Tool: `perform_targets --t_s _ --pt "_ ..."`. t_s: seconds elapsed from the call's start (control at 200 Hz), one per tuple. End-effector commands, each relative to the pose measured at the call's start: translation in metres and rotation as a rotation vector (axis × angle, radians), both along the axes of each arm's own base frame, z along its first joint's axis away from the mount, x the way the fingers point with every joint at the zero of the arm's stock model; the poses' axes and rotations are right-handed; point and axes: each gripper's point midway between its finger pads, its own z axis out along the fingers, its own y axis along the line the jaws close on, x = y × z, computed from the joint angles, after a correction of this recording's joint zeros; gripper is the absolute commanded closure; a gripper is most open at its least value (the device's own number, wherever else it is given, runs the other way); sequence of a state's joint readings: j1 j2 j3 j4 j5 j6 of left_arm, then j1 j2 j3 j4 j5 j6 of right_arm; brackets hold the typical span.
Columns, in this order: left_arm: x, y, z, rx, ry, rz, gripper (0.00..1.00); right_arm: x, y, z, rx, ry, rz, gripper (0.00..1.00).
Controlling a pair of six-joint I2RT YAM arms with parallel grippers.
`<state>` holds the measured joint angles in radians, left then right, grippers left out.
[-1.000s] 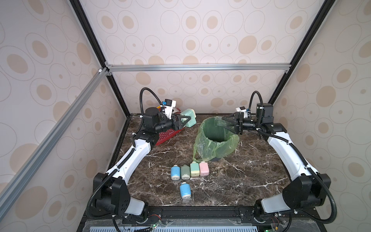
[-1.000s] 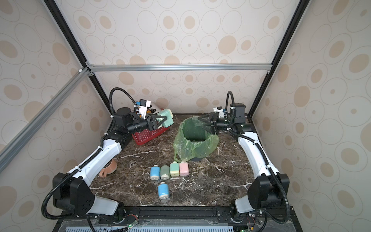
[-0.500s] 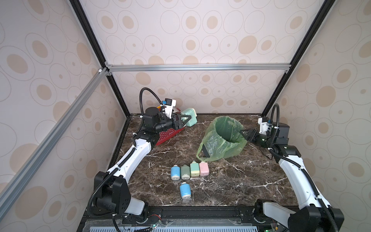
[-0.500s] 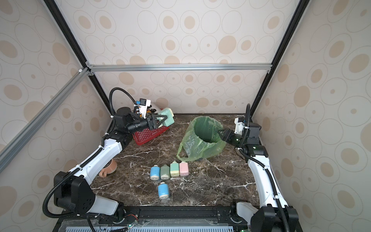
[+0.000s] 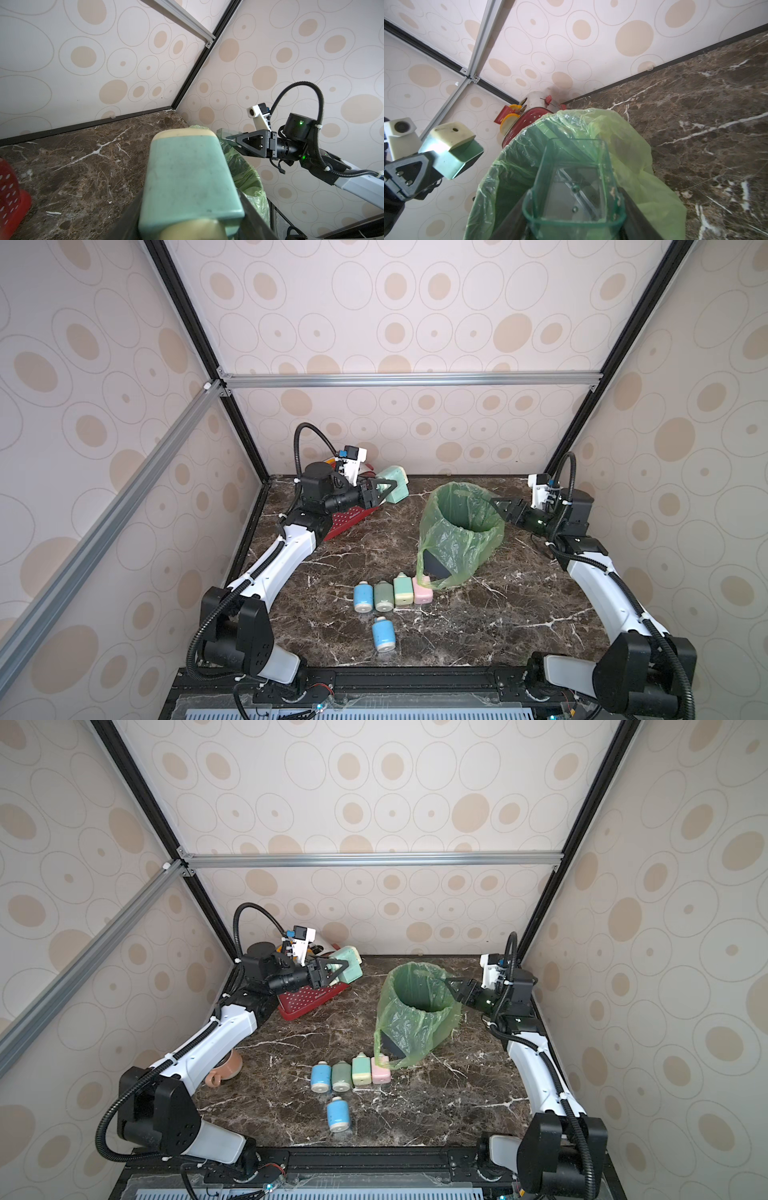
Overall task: Take out the pencil sharpener tray and clean the shavings
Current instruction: Pour the shavings into the trash bin, then place the container at the center of the board.
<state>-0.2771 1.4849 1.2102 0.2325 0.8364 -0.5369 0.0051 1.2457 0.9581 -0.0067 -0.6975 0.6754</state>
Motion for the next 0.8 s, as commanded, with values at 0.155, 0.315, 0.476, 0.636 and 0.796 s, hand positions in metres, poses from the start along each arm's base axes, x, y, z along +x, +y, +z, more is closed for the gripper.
perform_targets --t_s 0.155,0.315,0.476,0.636,0.796 --pt "-0.003 -0.003 0.028 -0.037 -0.086 -0.021 0.96 -0.005 -0.003 0.022 0.023 -0.085 0.011 0.82" --pt "-0.002 -0.003 0.026 -0.036 -0.080 -0.021 0.97 -0.015 -0.007 0.043 0.090 -0.162 0.029 0.82" --pt "-0.003 -0.003 0.028 -0.038 -0.085 -0.024 0.97 -0.014 -0.025 0.016 0.004 -0.061 -0.059 0.83" --pt "-0.004 -0.003 0.028 -0.035 -0.085 -0.025 0.97 -0.005 -0.064 -0.064 -0.190 0.171 -0.247 0.83" --pt "-0.005 -0.003 0.030 -0.034 -0.088 -0.028 0.97 0.000 -0.091 -0.120 -0.332 0.282 -0.349 0.84"
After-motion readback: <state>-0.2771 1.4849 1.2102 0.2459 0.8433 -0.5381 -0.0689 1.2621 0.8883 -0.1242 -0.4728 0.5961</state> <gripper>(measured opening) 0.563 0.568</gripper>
